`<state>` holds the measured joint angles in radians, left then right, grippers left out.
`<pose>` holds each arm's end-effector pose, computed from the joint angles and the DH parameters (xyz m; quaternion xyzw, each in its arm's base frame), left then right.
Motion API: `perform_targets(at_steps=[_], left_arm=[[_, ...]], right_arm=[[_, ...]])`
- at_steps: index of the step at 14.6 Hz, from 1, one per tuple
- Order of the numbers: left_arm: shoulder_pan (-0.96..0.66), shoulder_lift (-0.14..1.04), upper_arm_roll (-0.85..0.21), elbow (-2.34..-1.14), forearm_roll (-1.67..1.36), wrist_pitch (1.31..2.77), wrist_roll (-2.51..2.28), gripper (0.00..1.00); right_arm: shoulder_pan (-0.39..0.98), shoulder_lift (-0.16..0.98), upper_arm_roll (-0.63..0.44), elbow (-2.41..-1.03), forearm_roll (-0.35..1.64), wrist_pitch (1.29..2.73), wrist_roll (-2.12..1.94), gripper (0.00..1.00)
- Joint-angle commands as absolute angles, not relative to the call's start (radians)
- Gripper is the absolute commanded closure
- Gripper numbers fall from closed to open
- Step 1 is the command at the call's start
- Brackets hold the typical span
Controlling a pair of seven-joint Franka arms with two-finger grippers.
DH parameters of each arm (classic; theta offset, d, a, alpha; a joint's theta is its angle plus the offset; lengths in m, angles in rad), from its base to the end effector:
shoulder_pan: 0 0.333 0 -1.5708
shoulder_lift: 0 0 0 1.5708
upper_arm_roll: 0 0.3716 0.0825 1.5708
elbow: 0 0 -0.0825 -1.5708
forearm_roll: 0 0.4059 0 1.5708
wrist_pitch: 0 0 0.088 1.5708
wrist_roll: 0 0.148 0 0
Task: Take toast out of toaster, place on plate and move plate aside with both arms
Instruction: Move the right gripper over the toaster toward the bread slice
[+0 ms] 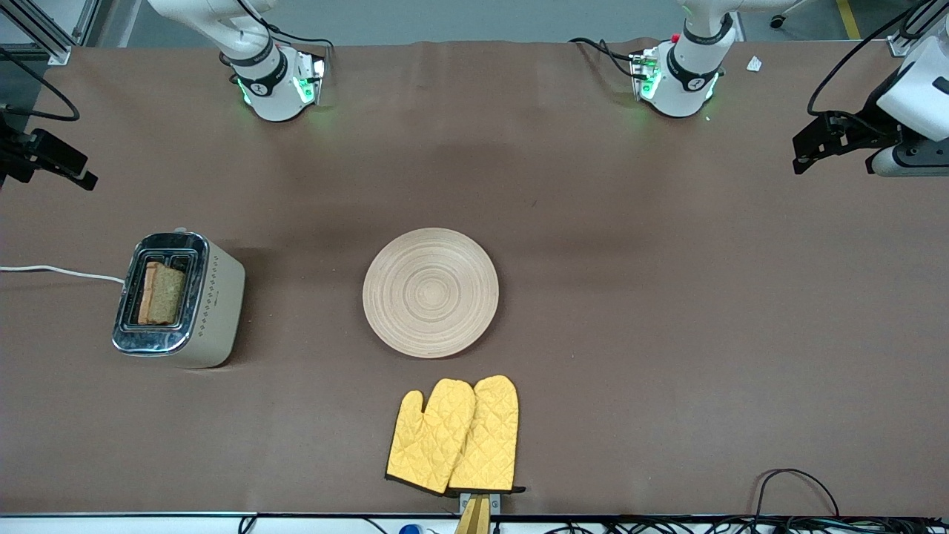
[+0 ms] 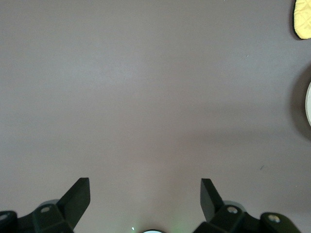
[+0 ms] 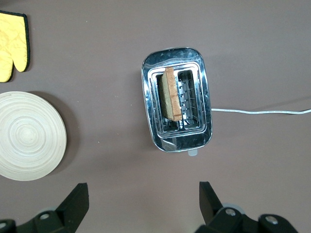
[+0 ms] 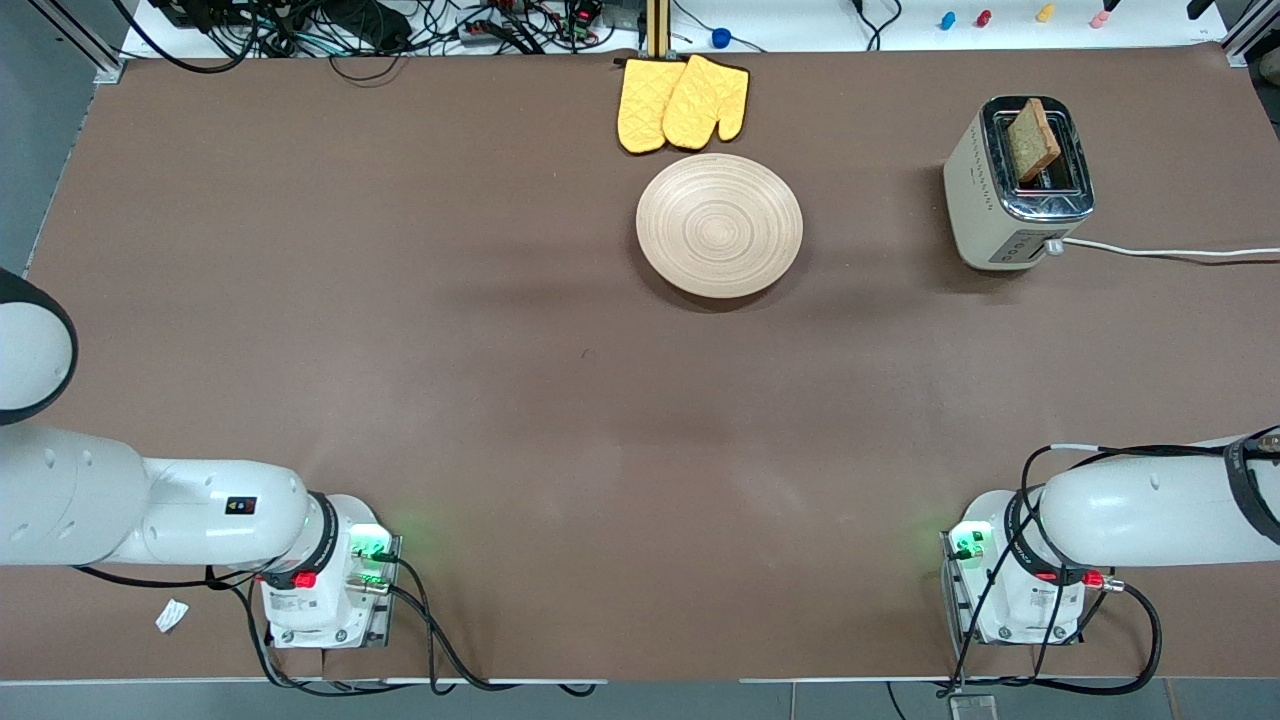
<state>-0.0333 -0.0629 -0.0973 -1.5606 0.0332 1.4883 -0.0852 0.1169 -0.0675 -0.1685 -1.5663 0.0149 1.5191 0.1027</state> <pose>0.5402 -0.0678 0.6721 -0.9996 0.0213 0.0027 0.0200 0.5467 -0.0296 0.6741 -0.9969 0.0765 -0.0093 0.0133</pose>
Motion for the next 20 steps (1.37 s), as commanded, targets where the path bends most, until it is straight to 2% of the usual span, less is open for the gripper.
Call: perform_targets(at_steps=[1,7,10,16,20], left_arm=[[-0.031,-0.058,-0.095,-1.545,0.021,1.477,-0.080,0.00],[-0.031,-0.048,-0.095,-1.539,0.026,1.477,-0.075,0.00],[-0.031,-0.017,-0.095,-1.485,0.025,1.477,-0.074,0.00],[-0.034,-0.015,-0.095,-1.486,0.023,1.477,-0.090,0.00],[-0.035,-0.015,-0.097,-1.486,0.020,1.477,-0.092,0.00]], right_arm=[[0.115,-0.067,-0.166,-1.562,0.023,1.511,0.100,0.00],[0.104,-0.054,-0.167,-1.560,0.023,1.523,0.097,0.00],[0.098,0.027,-0.170,-1.562,0.031,1.568,0.091,0.00],[0.055,0.233,-0.170,-1.601,0.034,1.727,0.068,0.00],[0.034,0.307,-0.169,-1.660,0.057,1.833,0.032,0.00]])
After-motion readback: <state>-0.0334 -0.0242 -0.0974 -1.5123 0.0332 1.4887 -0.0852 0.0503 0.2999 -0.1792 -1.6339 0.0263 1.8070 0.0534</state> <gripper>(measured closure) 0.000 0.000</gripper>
